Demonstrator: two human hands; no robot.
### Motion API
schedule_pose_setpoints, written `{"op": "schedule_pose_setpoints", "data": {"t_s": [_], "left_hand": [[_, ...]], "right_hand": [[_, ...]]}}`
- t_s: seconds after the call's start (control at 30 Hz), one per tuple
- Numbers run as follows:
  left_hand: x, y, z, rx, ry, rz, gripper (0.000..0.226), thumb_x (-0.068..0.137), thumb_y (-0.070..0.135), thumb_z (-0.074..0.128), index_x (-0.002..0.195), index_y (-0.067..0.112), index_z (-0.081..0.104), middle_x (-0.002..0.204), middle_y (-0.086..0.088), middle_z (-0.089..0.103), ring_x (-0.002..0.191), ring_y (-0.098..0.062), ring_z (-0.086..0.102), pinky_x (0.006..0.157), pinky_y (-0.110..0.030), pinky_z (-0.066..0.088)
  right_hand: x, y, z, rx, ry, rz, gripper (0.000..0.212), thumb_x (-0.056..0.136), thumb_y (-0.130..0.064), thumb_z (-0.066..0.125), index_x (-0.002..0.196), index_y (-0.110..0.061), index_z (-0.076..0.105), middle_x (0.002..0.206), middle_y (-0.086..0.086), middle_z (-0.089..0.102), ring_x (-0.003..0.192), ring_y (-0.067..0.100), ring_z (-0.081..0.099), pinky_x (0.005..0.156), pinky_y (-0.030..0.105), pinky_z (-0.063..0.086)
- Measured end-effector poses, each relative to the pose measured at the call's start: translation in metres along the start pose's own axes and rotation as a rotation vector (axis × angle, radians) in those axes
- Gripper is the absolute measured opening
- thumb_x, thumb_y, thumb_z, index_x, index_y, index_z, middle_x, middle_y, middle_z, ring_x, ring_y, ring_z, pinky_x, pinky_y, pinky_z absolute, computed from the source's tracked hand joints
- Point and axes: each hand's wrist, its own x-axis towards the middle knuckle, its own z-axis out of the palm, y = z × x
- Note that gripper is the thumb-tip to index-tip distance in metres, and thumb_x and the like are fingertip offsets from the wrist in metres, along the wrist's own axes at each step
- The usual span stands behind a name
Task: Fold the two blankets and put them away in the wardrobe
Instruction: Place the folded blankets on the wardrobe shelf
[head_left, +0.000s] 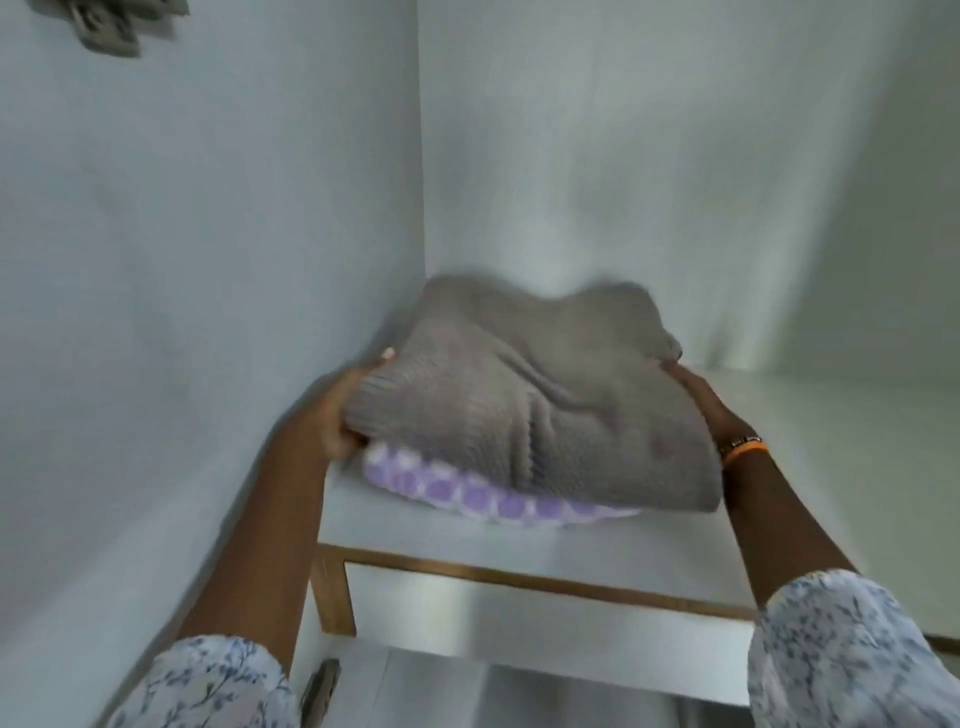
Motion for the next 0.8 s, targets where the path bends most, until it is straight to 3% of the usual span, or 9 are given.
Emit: {"op": "schedule_pose_setpoints", "data": {"t_s": [0.1, 0.17, 0.27, 0.33, 0.5, 0.63, 0.73, 0.8], "left_hand": [[0.026, -0.009, -0.001, 0.114, -0.002, -0.073, 0.029, 0.090, 0.028, 0.054, 0.076, 0.011, 0.073, 0.070, -0.004, 0.075, 0.063, -0.016, 0.071, 0.060, -0.025, 0.058], [0.044, -0.017, -0.002, 0.194, 0.036, -0.150, 0.019, 0.088, 0.022, 0.056, 0.082, 0.009, 0.070, 0.073, -0.008, 0.074, 0.067, -0.020, 0.069, 0.070, -0.029, 0.056], [0.074, -0.016, -0.006, 0.280, 0.141, -0.135, 0.011, 0.085, 0.014, 0.060, 0.091, 0.009, 0.067, 0.083, -0.012, 0.072, 0.077, -0.023, 0.067, 0.080, -0.034, 0.053], [0.088, -0.014, -0.006, 0.295, 0.180, -0.089, 0.016, 0.085, 0.014, 0.062, 0.100, 0.011, 0.066, 0.089, -0.013, 0.072, 0.082, -0.025, 0.068, 0.080, -0.036, 0.055], [0.114, -0.013, -0.006, 0.444, 0.249, 0.046, 0.043, 0.091, 0.030, 0.056, 0.132, 0.016, 0.050, 0.127, -0.012, 0.059, 0.111, -0.028, 0.059, 0.100, -0.041, 0.047], [0.118, -0.015, 0.002, 0.515, 0.339, 0.105, 0.046, 0.091, 0.020, 0.056, 0.135, 0.008, 0.045, 0.135, -0.017, 0.052, 0.118, -0.032, 0.054, 0.100, -0.035, 0.043], [0.111, -0.023, 0.006, 0.471, 0.478, 0.107, 0.053, 0.089, 0.028, 0.058, 0.134, 0.002, 0.045, 0.136, -0.020, 0.051, 0.120, -0.034, 0.052, 0.097, -0.034, 0.040], [0.097, -0.033, 0.009, 0.379, 0.548, 0.110, 0.058, 0.089, 0.036, 0.057, 0.133, 0.000, 0.046, 0.134, -0.019, 0.052, 0.120, -0.031, 0.053, 0.096, -0.032, 0.040]], "right_hand": [[0.030, 0.009, 0.002, -0.225, -0.011, 0.112, 0.045, 0.093, -0.023, 0.047, 0.136, -0.008, 0.042, 0.125, 0.005, 0.058, 0.105, 0.017, 0.056, 0.079, 0.021, 0.047], [0.052, 0.016, 0.002, -0.273, 0.059, 0.107, 0.054, 0.093, -0.017, 0.047, 0.142, -0.007, 0.029, 0.141, 0.008, 0.042, 0.120, 0.022, 0.044, 0.096, 0.029, 0.038], [0.082, 0.023, 0.002, -0.299, 0.064, 0.132, 0.073, 0.085, -0.026, 0.058, 0.145, -0.010, 0.020, 0.150, 0.010, 0.031, 0.135, 0.027, 0.034, 0.112, 0.039, 0.027], [0.094, 0.023, 0.004, -0.320, 0.065, 0.146, 0.069, 0.089, -0.025, 0.053, 0.146, -0.010, 0.018, 0.152, 0.011, 0.028, 0.136, 0.027, 0.032, 0.109, 0.035, 0.027], [0.121, 0.027, 0.009, -0.329, 0.136, 0.129, 0.062, 0.091, -0.013, 0.048, 0.145, -0.007, 0.019, 0.149, 0.014, 0.030, 0.133, 0.027, 0.034, 0.094, 0.026, 0.030], [0.120, 0.030, 0.010, -0.269, 0.168, 0.143, 0.065, 0.089, -0.017, 0.052, 0.145, -0.007, 0.019, 0.148, 0.014, 0.033, 0.126, 0.027, 0.040, 0.090, 0.028, 0.033], [0.107, 0.031, 0.010, -0.194, 0.184, 0.132, 0.067, 0.089, -0.023, 0.055, 0.144, -0.009, 0.020, 0.142, 0.013, 0.039, 0.124, 0.029, 0.043, 0.089, 0.031, 0.036], [0.091, 0.027, 0.012, -0.164, 0.160, 0.091, 0.060, 0.090, -0.029, 0.054, 0.140, -0.009, 0.030, 0.133, 0.003, 0.044, 0.114, 0.021, 0.048, 0.084, 0.027, 0.041]]}}
